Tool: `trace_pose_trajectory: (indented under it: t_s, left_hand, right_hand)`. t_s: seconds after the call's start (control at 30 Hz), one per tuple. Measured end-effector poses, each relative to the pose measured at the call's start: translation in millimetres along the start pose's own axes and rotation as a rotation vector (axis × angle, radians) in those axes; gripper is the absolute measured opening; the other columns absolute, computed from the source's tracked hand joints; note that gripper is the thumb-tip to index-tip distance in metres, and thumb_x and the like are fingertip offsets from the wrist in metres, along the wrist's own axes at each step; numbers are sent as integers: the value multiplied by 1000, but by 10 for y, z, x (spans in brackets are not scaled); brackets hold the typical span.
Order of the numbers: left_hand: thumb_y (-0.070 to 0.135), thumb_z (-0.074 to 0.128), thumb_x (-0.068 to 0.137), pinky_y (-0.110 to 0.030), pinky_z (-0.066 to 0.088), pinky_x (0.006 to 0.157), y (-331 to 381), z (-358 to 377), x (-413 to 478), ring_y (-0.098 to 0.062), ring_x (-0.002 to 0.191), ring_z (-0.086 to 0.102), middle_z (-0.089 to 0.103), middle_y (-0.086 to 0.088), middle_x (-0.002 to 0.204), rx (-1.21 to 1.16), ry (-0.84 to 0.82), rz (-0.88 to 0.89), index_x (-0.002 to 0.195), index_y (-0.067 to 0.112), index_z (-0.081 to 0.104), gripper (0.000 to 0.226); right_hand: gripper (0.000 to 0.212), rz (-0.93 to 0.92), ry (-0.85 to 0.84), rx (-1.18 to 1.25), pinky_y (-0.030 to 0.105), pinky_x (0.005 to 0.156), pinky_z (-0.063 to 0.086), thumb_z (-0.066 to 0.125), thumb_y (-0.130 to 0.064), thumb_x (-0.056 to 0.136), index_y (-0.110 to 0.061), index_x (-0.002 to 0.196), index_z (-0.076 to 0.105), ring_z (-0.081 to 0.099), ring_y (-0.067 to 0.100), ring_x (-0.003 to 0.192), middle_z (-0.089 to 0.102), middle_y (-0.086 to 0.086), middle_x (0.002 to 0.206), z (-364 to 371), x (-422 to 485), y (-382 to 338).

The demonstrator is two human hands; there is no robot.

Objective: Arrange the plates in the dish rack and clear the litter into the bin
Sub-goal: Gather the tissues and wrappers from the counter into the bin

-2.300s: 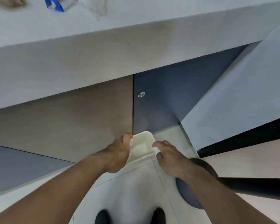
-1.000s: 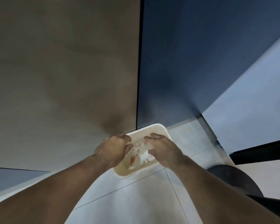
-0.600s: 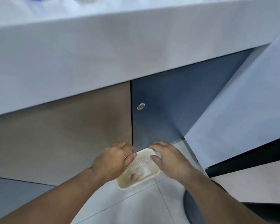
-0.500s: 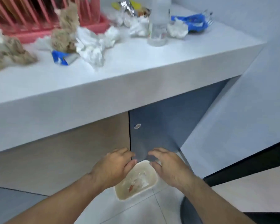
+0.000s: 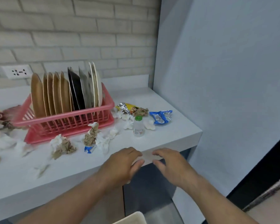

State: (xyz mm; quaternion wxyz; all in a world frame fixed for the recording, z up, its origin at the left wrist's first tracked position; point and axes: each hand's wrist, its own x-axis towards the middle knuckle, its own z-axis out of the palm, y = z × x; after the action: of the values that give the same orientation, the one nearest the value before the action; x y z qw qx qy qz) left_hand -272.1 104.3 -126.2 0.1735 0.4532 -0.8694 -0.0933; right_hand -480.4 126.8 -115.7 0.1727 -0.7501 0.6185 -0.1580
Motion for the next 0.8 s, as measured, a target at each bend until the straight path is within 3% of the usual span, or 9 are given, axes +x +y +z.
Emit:
trace_pose_trajectory:
  t_s: [0.17,0.5,0.67,0.8]
  left_hand:
    - [48,37,98,-25,41,93,154,-426,130,-9,111,52,58,10,123,63,72,-11,125,27,56,39]
    - [44,39,99,-26,40,95,-119,-910,579,-10,114,50,57,10,125,101,157,11,124,27,57,36]
    - [41,43,98,-21,38,85,-403,-901,886,-9,106,54,60,10,118,42,182,56,118,27,61,30]
    - [40,43,98,-27,44,86,-524,-858,1132,-9,103,55,62,9,113,25,172,79,112,24,64,29]
  right_hand:
    - [36,-1,45,-48,23,105,33,48,-38,99,-29,133,53,46,10,124,53,-12,136,-411,24,-117]
    - [34,77,147,-81,23,102,38,49,-39,98,-32,131,55,48,11,123,52,-12,137,-771,383,-149]
    - [32,121,144,-128,25,100,39,48,-37,99,-31,130,55,48,13,122,53,-10,137,-721,680,-129]
    - [32,156,146,-143,25,97,40,47,-37,99,-31,130,55,49,14,121,52,-9,138,-698,880,-96]
